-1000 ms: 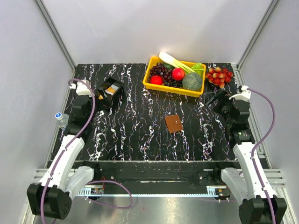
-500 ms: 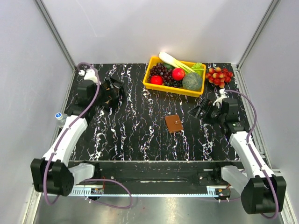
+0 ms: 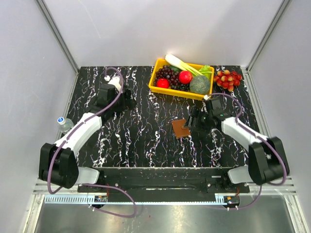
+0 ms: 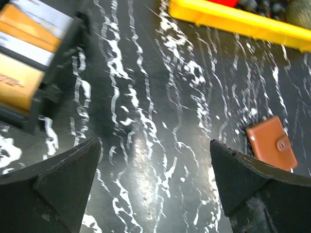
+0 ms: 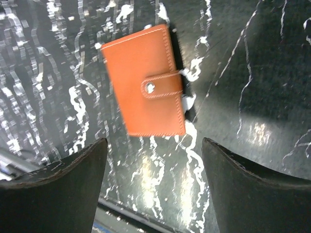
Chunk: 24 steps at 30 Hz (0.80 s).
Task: Put the credit cards into the card holder
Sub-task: Move the card holder to the center of the board.
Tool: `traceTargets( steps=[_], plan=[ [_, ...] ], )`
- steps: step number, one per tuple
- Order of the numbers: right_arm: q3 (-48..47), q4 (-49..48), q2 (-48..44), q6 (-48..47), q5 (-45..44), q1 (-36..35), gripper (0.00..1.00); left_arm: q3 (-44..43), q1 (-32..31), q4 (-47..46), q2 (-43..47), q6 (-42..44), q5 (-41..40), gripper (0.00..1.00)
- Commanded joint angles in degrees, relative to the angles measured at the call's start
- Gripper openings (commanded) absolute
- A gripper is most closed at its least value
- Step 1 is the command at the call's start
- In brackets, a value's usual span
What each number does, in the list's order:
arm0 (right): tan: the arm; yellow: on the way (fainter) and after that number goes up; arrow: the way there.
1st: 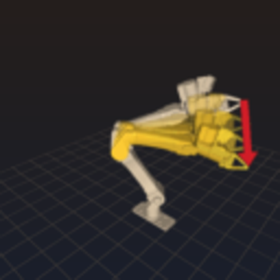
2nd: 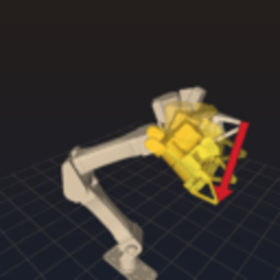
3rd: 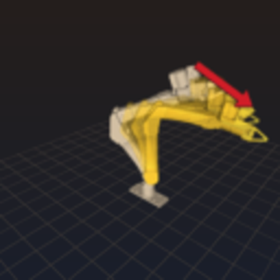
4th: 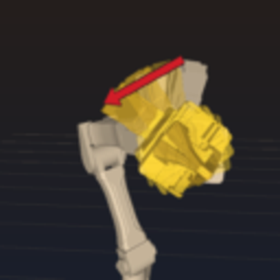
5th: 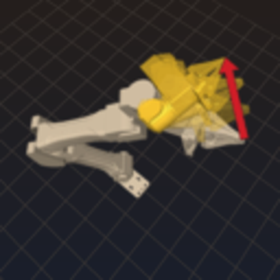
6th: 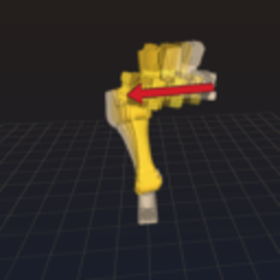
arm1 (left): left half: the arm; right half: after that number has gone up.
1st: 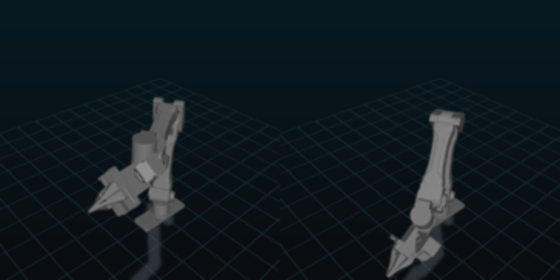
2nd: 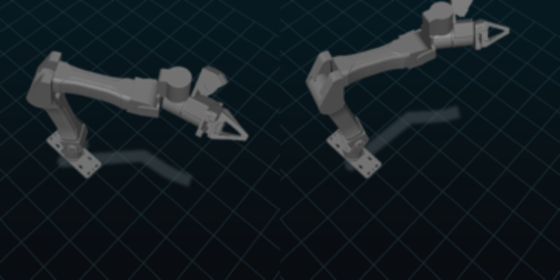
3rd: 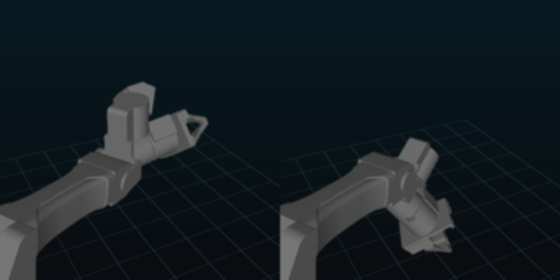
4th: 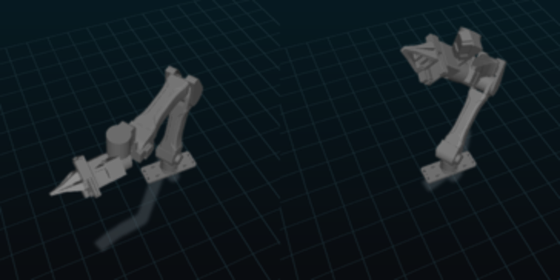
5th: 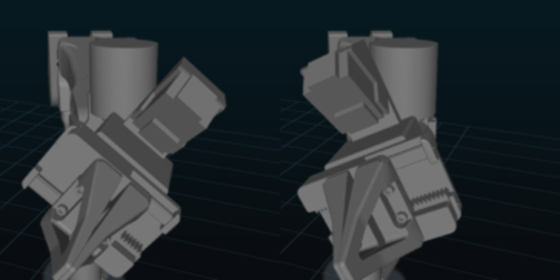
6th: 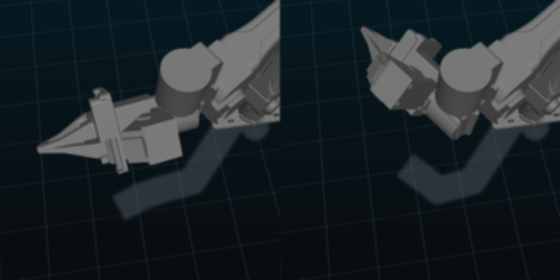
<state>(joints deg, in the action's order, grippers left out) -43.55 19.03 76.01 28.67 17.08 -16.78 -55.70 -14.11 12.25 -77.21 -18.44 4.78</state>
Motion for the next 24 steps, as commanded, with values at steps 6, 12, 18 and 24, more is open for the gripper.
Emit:
traceTargets(
  steps=[6,12,18,24],
  plan=[
    [-9.3,-2.2,18.8,0.0,-4.5,-3.3,0.76,6.6,-10.3,-2.8,9.6,-0.9,-1.5,0.99],
    [-8.3,-6.8,21.6,1.0,-2.1,-5.1,0.43,14.2,-19.2,-6.4,10.0,-5.6,-2.7,0.99],
    [-7.4,-10.5,24.1,2.1,1.5,-11.0,0.19,17.4,-21.8,-10.8,6.8,-10.1,-2.0,0.98],
    [-6.5,-14.3,27.0,4.2,1.5,-17.4,0.13,21.2,-22.3,-14.7,5.1,-12.6,-3.3,0.96]
  ],
)
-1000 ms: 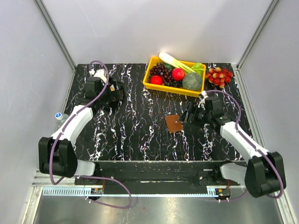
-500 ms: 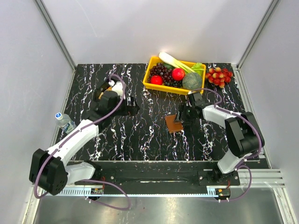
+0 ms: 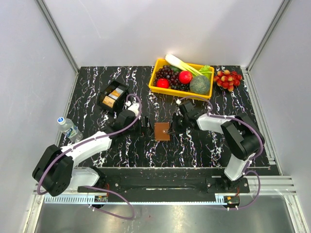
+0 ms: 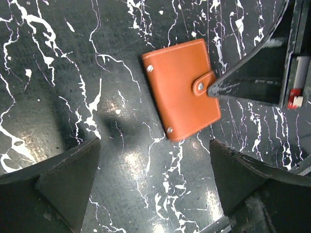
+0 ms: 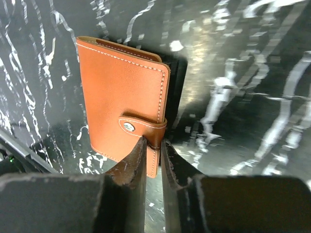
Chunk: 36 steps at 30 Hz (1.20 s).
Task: Put the credit cards into the card holder
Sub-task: Move the card holder to the center of the board.
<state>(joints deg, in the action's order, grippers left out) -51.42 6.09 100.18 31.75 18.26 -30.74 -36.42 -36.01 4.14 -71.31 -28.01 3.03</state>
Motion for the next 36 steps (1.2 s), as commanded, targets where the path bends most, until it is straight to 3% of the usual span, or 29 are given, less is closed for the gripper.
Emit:
traceTargets(
  steps=[1,9,15,21,24,27,29,32,36],
  plan=[
    [1.2,-1.7,3.3,1.2,1.0,-4.2,0.13,2.2,-0.4,-6.9,-1.1,-3.3,-1.5,0.96],
    [1.1,-2.6,4.9,4.9,-1.4,-7.4,0.16,9.4,-0.9,-16.1,-4.4,-9.6,2.4,0.86],
    [0.3,-3.5,8.5,5.7,-1.0,-8.8,0.18,10.3,-0.9,-23.6,-11.2,-11.8,6.4,0.67],
    [0.7,-4.2,8.0,5.9,-0.5,-9.9,0.19,9.3,-0.9,-23.9,-14.7,-11.3,8.1,0.28],
    [1.4,-5.0,6.9,5.3,0.5,-10.4,0.21,6.7,-0.8,-19.5,-15.4,-9.0,6.7,0.01],
    [1.7,-3.1,3.8,2.5,-0.7,-10.5,0.28,2.3,-0.7,-11.6,-16.2,-2.9,4.1,0.00],
    [2.1,-0.7,0.4,0.1,-3.7,-10.6,0.45,-1.2,-0.7,-5.1,-17.2,4.5,3.7,0.00],
    [3.5,1.0,-6.6,-3.4,-8.7,-10.6,0.57,-4.0,-0.7,0.4,-17.5,13.0,3.8,0.00],
    [4.5,0.5,-11.5,-10.3,-10.9,-10.6,0.60,-6.0,-0.7,1.6,-18.2,16.8,9.3,0.00]
  ],
)
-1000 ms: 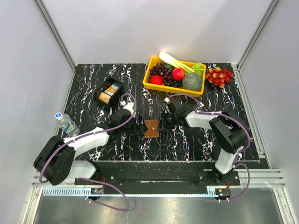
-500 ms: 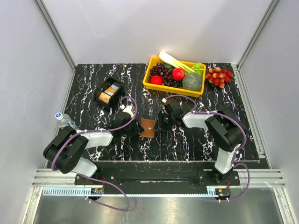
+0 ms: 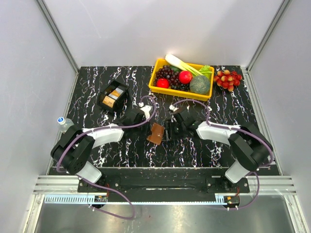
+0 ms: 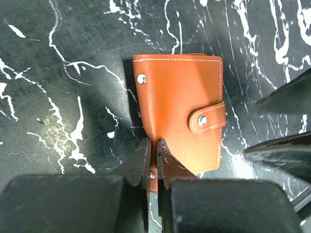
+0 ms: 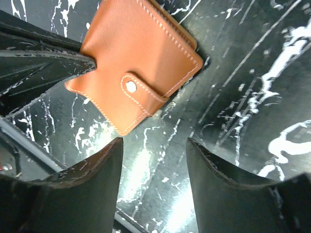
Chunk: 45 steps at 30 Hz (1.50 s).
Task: Put the credit cards into the card holder
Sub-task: Move the card holder to the center of the board, then open the card holder at the center of the board.
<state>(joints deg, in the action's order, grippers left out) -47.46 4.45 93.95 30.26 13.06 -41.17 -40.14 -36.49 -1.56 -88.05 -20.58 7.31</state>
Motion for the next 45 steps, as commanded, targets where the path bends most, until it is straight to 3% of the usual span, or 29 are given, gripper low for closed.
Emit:
traceTargets(
  steps=[1,4,8,16,25,36,45],
  plan=[
    [-0.5,3.7,-5.2,-10.7,-6.9,-0.1,0.61,-3.3,-0.2,8.6,-2.6,11.0,6.2,0.00],
    [-0.7,3.7,-5.2,-15.7,-10.3,-0.1,0.61,-6.5,0.4,11.5,-6.4,14.2,10.9,0.00],
    [0.8,-2.6,-4.3,-21.8,-5.2,-0.1,0.62,-9.8,0.5,13.9,-9.5,15.7,13.5,0.00],
    [1.2,-11.6,-0.4,-21.9,1.3,-0.8,0.59,-9.0,1.9,13.0,-9.5,15.6,16.2,0.00],
    [-0.7,-10.0,6.1,-20.2,2.1,-2.9,0.52,-7.4,4.1,11.1,-8.7,13.2,16.3,0.00],
    [4.7,-12.3,5.1,-19.2,-10.0,-11.1,0.52,-4.9,8.6,4.6,-9.1,7.5,23.3,0.00],
    [5.7,-9.6,3.4,-18.9,-18.4,-18.2,0.52,-3.8,9.0,2.3,-9.9,5.1,22.3,0.00]
  ],
)
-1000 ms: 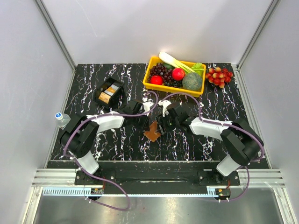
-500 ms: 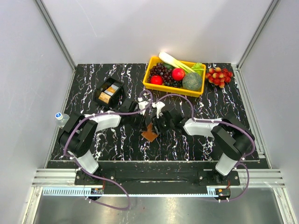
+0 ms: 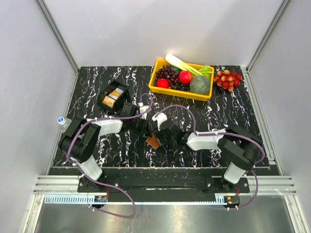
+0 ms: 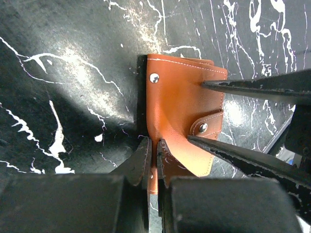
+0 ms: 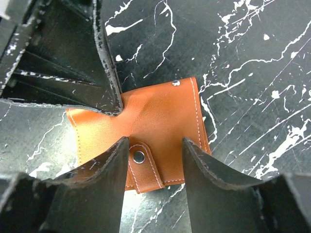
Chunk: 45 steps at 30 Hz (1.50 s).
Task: Put the credit cards into the card holder
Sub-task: Open the card holder at the center of the board.
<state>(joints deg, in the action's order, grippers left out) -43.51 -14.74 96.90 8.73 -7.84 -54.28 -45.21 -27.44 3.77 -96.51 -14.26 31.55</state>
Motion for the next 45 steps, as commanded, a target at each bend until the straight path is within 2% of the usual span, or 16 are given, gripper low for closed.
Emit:
traceTargets(
  steps=[1,9,14,16,18,20,21,24,29,36,40,43,45],
  plan=[
    [1.7,10.1,0.4,2.6,2.5,-5.6,0.52,1.3,0.1,-3.1,-1.4,-1.1,-2.0,0.00],
    [1.0,16.1,-3.9,5.9,3.6,-6.4,0.52,1.4,0.6,-1.5,0.3,1.0,-3.6,0.00],
    [-1.7,19.7,2.3,6.2,-3.2,-6.4,0.50,1.4,0.7,-1.5,0.2,1.8,-2.7,0.00],
    [-4.6,23.2,5.4,7.3,-4.6,-6.3,0.44,1.6,0.7,-1.5,0.3,1.7,-2.6,0.00],
    [-5.3,24.1,7.0,9.0,-5.6,-6.4,0.34,1.7,0.7,-1.6,0.4,1.5,-2.8,0.00],
    [-4.9,24.1,7.1,10.3,-6.3,-6.4,0.28,1.9,0.7,-1.6,0.4,1.4,-2.9,0.00],
    [-4.7,24.2,7.0,11.1,-7.3,-6.4,0.19,1.9,0.7,-1.7,0.6,1.2,-3.2,0.00],
    [-4.9,24.8,6.6,13.5,-8.8,-6.4,0.00,2.8,0.7,-2.3,1.0,0.4,-3.9,0.00],
    [-4.2,22.0,3.2,16.4,-8.4,-6.4,0.00,6.1,0.8,-6.3,1.9,-3.9,-6.1,0.00],
    [5.7,7.7,-11.3,26.1,-14.2,-6.2,0.00,13.5,0.7,-14.7,3.2,-12.7,-11.2,0.00],
    [12.4,-0.8,-18.5,29.1,-16.6,-6.0,0.00,15.9,0.7,-16.5,4.8,-14.3,-14.1,0.00],
    [15.8,-0.5,-21.9,33.4,-19.0,-6.0,0.00,16.9,0.8,-16.3,6.8,-14.0,-14.7,0.00],
    [17.4,3.5,-23.1,38.3,-21.8,-6.0,0.00,17.2,0.6,-16.3,7.9,-14.2,-14.2,0.00]
  ],
)
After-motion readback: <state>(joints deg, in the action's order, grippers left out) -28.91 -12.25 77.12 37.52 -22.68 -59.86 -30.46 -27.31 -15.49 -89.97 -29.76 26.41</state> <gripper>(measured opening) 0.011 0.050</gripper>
